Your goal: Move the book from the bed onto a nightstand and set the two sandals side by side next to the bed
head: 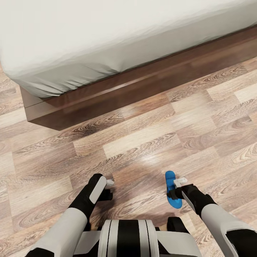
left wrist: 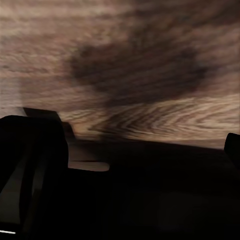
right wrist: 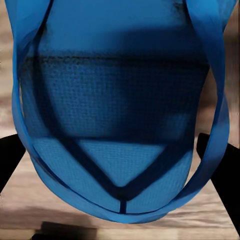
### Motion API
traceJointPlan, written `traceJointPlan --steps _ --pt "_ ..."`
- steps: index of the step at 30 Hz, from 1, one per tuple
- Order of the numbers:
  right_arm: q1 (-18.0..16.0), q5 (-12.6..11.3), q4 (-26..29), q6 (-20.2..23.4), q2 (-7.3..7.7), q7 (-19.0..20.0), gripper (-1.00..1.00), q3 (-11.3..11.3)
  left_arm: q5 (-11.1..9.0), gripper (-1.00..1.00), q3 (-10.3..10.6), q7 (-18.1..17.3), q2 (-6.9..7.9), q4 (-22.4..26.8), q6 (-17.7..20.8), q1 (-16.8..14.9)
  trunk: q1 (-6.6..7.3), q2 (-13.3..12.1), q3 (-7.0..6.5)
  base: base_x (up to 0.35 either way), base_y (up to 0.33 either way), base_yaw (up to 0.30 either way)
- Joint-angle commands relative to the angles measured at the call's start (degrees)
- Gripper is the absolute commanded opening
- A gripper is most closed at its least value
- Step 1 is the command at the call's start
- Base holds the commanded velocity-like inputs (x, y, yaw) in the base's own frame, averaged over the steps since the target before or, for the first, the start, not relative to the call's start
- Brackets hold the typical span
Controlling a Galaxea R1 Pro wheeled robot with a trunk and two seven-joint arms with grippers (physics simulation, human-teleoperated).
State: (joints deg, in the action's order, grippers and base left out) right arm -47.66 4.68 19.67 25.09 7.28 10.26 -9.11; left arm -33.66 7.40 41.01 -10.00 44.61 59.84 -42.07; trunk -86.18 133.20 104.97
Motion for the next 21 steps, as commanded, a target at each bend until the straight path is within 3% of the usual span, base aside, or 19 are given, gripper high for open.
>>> traceJointPlan --steps 1,21 --pt "0.0 0.3 0.1 0.3 0.06 0.4 -1.00 -0.1 -0.5 1.00 0.1 0.6 0.00 0.0 0.1 0.0 0.00 0.0 0.03 0.000 0.000 0.000" --pt "-0.1 0.3 0.0 0.2 0.28 0.4 -1.00 0.1 -0.5 1.00 0.1 0.6 0.00 0.0 0.1 0.0 0.00 0.0 0.03 0.000 0.000 0.000"
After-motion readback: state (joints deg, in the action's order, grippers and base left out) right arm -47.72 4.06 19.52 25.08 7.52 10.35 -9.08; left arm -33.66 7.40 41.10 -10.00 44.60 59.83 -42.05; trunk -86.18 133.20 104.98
